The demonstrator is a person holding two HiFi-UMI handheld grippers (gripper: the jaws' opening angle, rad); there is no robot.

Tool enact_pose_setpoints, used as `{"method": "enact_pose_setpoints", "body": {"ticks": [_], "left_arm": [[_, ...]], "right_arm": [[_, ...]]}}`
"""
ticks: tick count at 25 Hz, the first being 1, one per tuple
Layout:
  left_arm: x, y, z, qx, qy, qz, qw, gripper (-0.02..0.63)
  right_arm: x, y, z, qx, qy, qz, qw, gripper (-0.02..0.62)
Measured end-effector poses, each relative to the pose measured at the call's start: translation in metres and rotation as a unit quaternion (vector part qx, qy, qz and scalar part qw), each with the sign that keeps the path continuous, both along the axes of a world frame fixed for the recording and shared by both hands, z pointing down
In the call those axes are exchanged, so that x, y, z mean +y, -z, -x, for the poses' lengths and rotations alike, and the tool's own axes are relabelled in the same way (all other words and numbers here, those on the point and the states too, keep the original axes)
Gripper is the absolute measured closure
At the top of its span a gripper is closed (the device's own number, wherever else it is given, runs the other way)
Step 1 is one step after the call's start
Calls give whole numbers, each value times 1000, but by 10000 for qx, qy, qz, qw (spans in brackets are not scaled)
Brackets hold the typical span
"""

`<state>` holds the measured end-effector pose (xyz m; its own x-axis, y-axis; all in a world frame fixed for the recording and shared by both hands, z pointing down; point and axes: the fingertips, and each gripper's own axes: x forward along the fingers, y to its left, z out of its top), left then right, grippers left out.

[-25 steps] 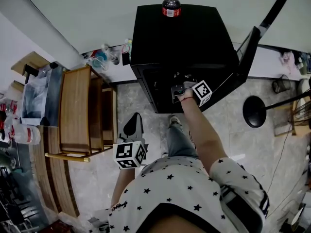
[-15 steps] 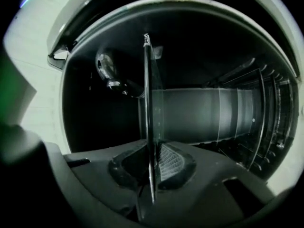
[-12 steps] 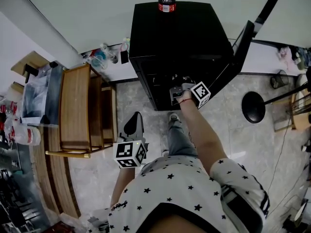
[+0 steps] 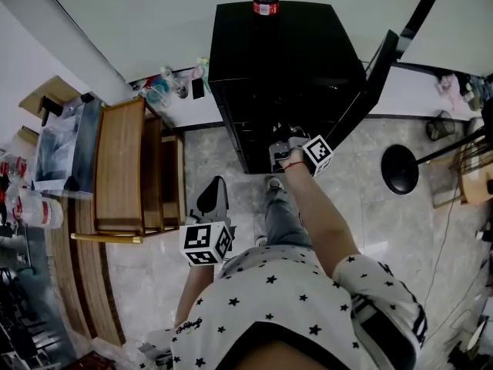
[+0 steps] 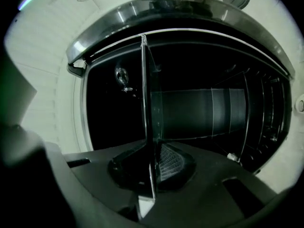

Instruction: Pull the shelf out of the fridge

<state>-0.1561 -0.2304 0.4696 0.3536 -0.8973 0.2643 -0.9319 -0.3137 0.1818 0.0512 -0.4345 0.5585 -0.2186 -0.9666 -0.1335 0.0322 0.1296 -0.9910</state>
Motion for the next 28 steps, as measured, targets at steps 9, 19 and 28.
{"method": "enact_pose_setpoints", "body": {"ticks": [9, 19, 28], "left_arm": [[21, 3, -4, 44, -81, -15, 10000, 594], [45, 7, -9, 34, -90, -94, 9999, 594], [58, 12, -7, 38, -26, -158, 9999, 594]], "right_arm": [[32, -1, 2, 17, 19, 29, 10000, 584], [64, -4, 2, 17, 37, 50, 10000, 588], [81, -2, 5, -60, 2, 109, 9999, 589]]}}
